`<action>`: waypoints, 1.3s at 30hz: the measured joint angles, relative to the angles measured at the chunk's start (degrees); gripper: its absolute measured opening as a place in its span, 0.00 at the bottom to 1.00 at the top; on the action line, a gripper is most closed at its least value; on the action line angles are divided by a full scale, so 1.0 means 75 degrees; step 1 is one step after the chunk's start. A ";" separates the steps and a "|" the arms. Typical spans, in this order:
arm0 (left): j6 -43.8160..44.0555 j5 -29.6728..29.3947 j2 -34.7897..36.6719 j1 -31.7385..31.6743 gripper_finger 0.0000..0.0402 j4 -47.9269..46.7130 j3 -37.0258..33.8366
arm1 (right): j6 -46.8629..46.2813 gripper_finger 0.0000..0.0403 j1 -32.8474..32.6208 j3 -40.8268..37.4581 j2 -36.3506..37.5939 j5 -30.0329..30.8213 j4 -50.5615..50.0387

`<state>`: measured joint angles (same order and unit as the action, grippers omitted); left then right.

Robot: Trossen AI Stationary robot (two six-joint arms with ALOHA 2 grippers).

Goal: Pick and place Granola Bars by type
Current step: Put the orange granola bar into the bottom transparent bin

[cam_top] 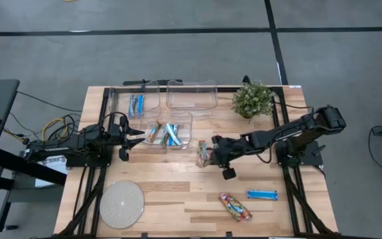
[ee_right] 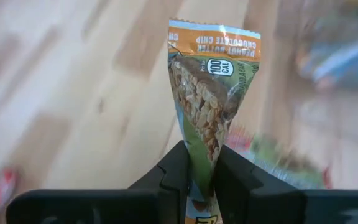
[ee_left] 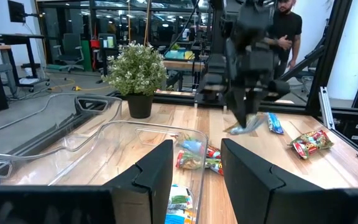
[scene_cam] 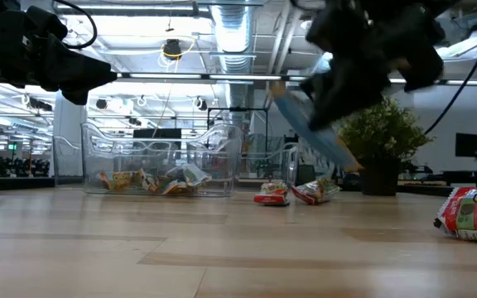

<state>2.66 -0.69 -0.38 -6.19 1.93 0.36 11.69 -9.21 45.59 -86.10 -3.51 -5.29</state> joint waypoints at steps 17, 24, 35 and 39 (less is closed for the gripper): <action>0.0000 0.0006 0.0003 0.0002 0.32 0.0000 0.0000 | -0.1032 0.13 0.0411 0.0014 0.0790 0.0094 0.3632; 0.0003 0.0006 0.0000 0.0002 0.32 0.0000 0.0000 | -0.1031 0.13 0.0382 0.0128 0.1091 0.0315 0.3944; 0.0000 0.0006 0.0001 0.0001 0.32 0.0000 0.0000 | -0.0954 0.13 0.0446 0.0159 0.1095 0.0505 0.3977; 0.0003 0.0006 0.0001 0.0002 0.32 0.0000 0.0000 | -0.0957 0.13 0.0476 0.0159 0.1095 0.0856 0.4101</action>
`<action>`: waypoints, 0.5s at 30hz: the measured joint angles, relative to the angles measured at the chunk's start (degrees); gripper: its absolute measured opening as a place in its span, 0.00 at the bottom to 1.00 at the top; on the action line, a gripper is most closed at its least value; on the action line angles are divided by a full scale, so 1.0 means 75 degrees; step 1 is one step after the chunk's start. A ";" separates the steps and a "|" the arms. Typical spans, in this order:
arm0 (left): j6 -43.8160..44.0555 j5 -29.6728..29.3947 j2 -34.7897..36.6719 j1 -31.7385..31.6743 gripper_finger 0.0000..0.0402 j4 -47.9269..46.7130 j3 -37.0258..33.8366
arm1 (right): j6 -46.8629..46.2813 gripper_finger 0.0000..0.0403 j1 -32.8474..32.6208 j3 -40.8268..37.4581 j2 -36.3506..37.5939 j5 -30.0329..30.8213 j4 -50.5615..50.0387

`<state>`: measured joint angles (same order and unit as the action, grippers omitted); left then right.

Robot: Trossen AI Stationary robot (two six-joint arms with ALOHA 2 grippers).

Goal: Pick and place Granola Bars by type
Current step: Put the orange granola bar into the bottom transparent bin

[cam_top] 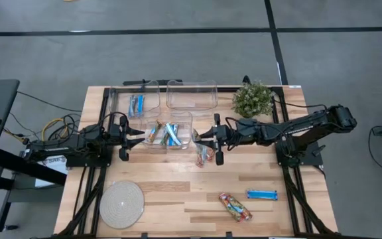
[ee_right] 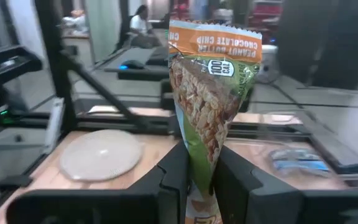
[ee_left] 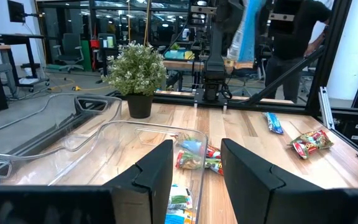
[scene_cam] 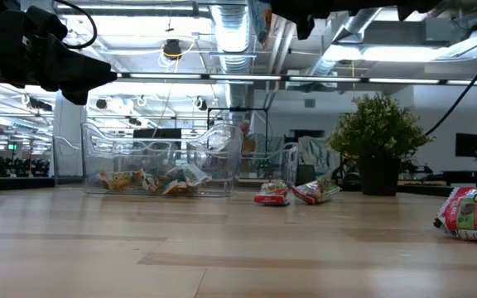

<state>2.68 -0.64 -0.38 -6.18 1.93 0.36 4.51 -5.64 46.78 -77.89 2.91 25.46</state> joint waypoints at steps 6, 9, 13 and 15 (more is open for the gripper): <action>-0.0002 0.0000 0.0002 0.0001 0.32 0.0000 0.0000 | -0.0049 0.13 0.0074 0.0000 -0.0006 0.0545 0.0083; 0.0000 0.0001 0.0001 -0.0001 0.32 0.0000 0.0000 | -0.0709 0.13 0.0151 0.0000 -0.0006 0.0836 0.0114; 0.0000 0.0000 0.0002 0.0000 0.32 0.0000 0.0000 | -0.2217 0.13 0.0403 0.0000 -0.0006 0.0971 0.0112; 0.0000 0.0000 -0.0001 -0.0002 0.32 0.0000 0.0000 | -0.2995 0.13 0.0539 0.0014 -0.0006 0.1041 0.0047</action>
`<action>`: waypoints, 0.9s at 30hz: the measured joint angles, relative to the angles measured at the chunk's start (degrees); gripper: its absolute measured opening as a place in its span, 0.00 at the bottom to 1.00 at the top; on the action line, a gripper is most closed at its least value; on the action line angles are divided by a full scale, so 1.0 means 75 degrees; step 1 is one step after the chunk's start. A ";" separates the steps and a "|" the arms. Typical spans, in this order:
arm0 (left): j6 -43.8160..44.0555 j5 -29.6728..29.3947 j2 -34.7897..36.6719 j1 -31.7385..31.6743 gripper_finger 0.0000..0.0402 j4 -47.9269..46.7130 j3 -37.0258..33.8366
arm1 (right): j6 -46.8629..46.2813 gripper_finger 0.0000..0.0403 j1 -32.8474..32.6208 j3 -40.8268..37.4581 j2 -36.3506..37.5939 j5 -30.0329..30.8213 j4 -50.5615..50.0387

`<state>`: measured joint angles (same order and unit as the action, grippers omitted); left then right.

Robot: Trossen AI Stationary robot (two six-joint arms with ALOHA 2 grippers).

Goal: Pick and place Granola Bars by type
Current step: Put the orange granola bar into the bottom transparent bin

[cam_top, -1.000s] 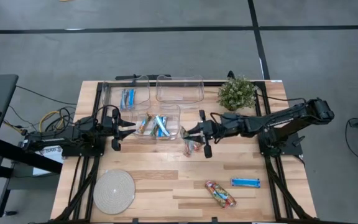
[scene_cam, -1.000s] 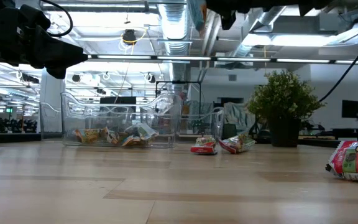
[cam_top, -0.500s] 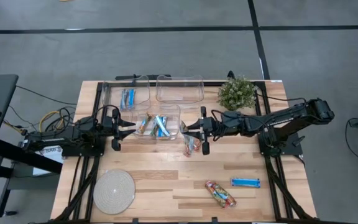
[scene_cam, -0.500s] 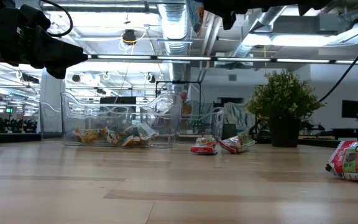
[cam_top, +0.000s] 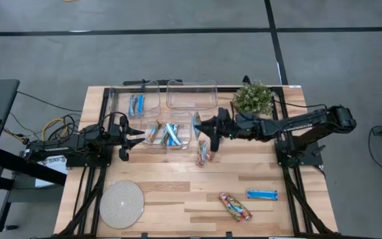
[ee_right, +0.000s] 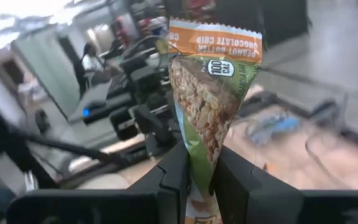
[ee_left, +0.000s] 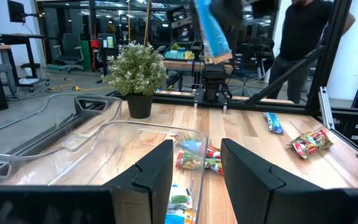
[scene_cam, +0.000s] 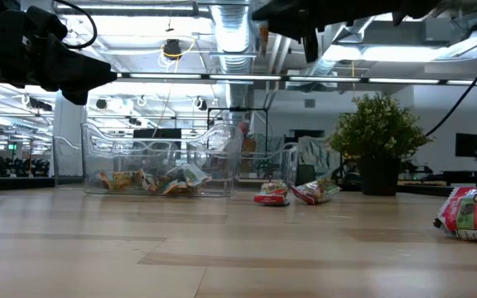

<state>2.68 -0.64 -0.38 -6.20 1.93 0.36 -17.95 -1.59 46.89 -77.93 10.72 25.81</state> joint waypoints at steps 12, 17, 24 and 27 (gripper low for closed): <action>-0.0003 0.0001 0.0001 0.0003 0.32 0.0000 0.0000 | -0.4534 0.13 0.0618 0.0719 -0.0009 -0.0503 -0.1063; -0.0003 0.0000 0.0003 0.0000 0.32 0.0000 0.0000 | -0.5462 0.13 0.0739 0.0951 -0.0009 -0.0845 -0.1577; 0.0000 0.0003 0.0001 0.0003 0.32 0.0000 0.0000 | -0.5844 0.13 0.0741 0.1032 -0.0009 -0.0855 -0.1629; -0.0003 0.0000 0.0001 0.0002 0.32 0.0000 0.0000 | -0.5850 0.13 0.0741 0.1032 -0.0012 -0.0863 -0.1630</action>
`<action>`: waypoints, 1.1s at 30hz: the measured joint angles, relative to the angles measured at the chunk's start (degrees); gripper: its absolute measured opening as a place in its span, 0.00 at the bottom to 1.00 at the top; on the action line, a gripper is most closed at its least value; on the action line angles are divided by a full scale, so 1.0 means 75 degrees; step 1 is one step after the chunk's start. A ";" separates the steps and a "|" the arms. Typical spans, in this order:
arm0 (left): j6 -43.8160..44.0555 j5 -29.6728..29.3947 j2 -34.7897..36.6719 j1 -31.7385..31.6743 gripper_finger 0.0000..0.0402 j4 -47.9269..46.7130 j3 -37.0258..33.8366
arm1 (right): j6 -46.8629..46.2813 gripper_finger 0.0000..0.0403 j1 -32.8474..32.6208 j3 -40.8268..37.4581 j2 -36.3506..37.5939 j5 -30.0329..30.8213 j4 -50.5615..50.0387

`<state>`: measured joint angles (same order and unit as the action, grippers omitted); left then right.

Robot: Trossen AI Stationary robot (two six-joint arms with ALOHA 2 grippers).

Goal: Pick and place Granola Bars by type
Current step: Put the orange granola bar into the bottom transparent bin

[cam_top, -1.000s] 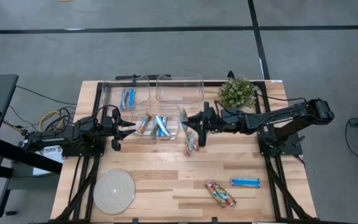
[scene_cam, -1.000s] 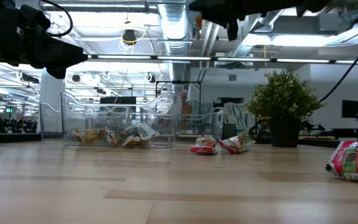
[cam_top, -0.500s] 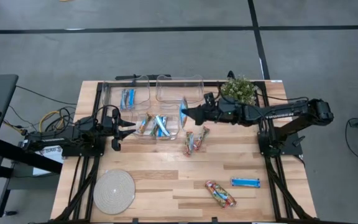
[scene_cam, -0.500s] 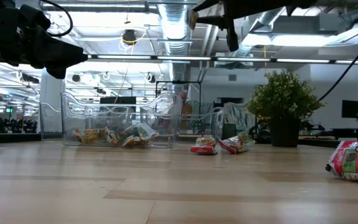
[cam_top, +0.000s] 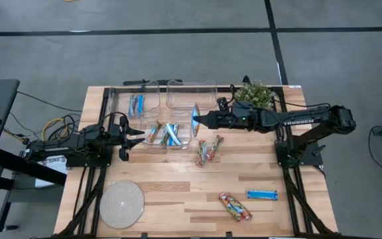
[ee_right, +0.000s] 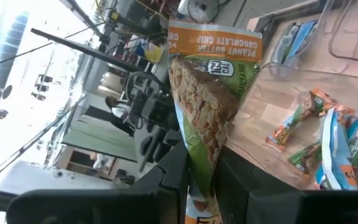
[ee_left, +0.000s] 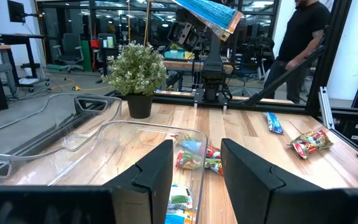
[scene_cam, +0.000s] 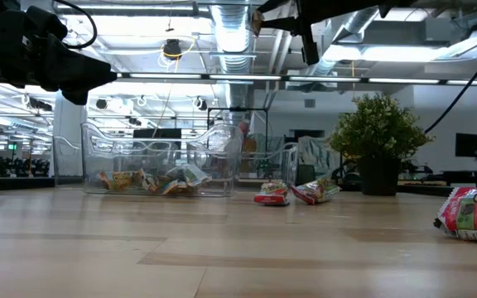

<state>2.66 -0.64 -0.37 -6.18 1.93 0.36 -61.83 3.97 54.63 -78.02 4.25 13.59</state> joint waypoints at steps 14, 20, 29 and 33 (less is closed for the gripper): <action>0.0000 0.0001 -0.0001 0.0001 0.32 0.0000 0.0000 | -0.0114 0.13 0.0193 0.0341 -0.0439 0.0244 -0.1582; 0.0000 0.0013 0.0002 0.0000 0.32 0.0000 0.0000 | 0.0448 0.13 0.0395 0.1585 -0.1362 -0.0126 -0.2315; 0.0000 0.0009 0.0000 -0.0002 0.32 -0.0001 0.0000 | 0.0423 0.13 0.0596 0.3438 -0.2856 -0.0175 -0.3377; 0.0003 0.0014 -0.0001 0.0000 0.32 0.0000 0.0000 | 0.0105 0.13 0.0652 0.4129 -0.3487 -0.0177 -0.3882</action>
<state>2.68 -0.54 -0.38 -6.19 1.93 0.36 -61.04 8.85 85.60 -104.17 2.92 -15.53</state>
